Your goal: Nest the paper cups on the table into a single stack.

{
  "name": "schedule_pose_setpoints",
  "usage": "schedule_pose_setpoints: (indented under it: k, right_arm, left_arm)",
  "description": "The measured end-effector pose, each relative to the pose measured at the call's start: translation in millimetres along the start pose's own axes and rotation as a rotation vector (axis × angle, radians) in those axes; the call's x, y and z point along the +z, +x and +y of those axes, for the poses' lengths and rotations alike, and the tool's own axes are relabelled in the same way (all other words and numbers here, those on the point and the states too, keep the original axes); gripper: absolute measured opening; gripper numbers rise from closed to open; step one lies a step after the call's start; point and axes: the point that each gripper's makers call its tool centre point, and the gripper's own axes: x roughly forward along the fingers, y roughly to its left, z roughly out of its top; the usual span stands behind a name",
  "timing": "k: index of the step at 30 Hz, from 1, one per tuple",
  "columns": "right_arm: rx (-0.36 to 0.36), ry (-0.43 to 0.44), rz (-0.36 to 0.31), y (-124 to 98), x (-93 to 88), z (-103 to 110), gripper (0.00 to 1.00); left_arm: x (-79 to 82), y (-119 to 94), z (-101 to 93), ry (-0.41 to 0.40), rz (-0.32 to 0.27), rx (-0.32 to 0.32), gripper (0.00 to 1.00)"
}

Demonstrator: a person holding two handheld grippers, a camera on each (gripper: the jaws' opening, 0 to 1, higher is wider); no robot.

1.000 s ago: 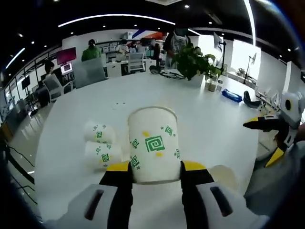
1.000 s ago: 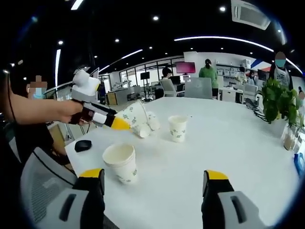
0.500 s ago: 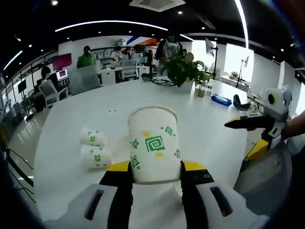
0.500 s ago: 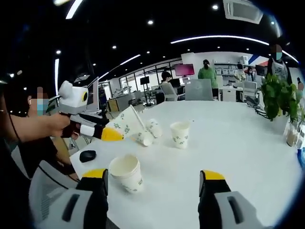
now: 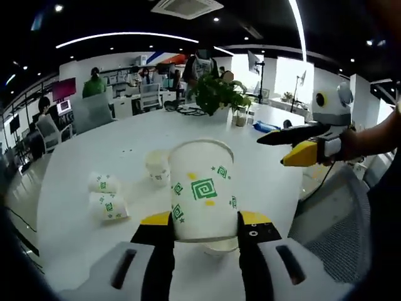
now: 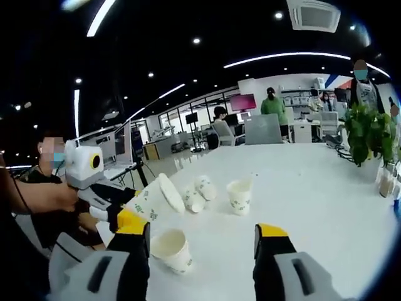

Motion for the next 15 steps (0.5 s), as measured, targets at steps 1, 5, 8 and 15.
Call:
schedule_pose_setpoints:
  k: [1, 5, 8, 15]
  right_arm:
    - [0.0, 0.004, -0.004, 0, 1.3, 0, 0.65]
    - [0.004, 0.031, -0.009, 3, 4.7, 0, 0.62]
    - [0.01, 0.035, -0.008, 5, 6.3, 2, 0.6]
    - [0.069, 0.073, 0.012, 7, 9.8, 9, 0.52]
  left_arm:
    - [1.7, -1, -8.8, 0.024, -0.013, -0.03, 0.38]
    - [4.4, -3, -23.3, 0.04, -0.037, -0.069, 0.38]
    - [9.3, -5, -34.6, 0.062, -0.066, -0.108, 0.38]
    - [19.3, -14, -45.4, 0.078, -0.116, -0.152, 0.38]
